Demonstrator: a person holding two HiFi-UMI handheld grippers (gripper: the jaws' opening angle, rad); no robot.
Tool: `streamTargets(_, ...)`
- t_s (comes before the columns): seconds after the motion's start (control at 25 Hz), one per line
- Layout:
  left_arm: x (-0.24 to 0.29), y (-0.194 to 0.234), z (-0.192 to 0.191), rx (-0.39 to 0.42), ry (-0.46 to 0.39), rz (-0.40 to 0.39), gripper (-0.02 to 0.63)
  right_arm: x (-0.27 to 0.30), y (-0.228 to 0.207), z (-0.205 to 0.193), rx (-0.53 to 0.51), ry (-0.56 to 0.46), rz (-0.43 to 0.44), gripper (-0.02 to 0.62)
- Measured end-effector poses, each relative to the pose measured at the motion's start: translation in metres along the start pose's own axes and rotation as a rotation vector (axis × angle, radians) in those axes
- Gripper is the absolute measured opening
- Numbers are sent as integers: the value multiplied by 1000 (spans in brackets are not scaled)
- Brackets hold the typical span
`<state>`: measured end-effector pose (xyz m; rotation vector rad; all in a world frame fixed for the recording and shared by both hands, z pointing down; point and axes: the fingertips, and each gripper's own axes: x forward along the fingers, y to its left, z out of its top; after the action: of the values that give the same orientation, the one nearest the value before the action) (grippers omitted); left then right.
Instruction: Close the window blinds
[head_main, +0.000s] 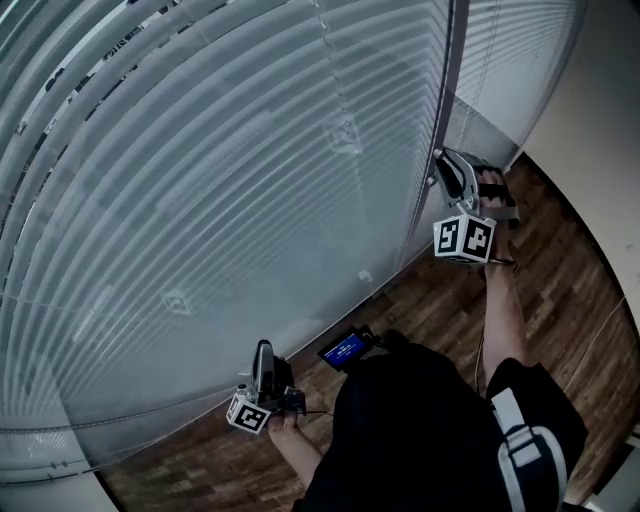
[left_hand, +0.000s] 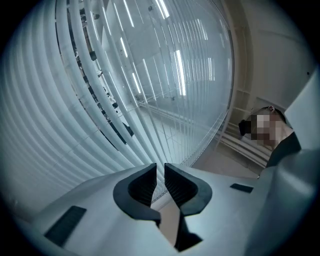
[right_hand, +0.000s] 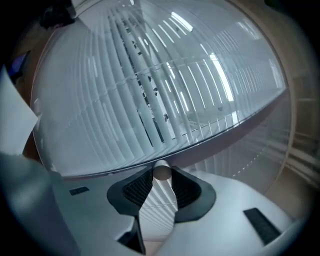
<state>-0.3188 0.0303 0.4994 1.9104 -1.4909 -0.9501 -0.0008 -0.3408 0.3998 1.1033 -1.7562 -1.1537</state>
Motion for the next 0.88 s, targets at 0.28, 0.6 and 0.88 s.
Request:
streamTargets(0.28, 0, -1, -4, -2, 1, 8, 55, 0, 1, -4, -189, 30, -44, 126)
streamTargets(0.6, -4, 1, 0, -11, -7, 14, 55, -1, 3, -3, -394, 69, -69, 126)
streamTargets(0.88, -8, 7, 5, -5, -12, 3, 55, -10, -8, -3, 338, -37, 73, 204)
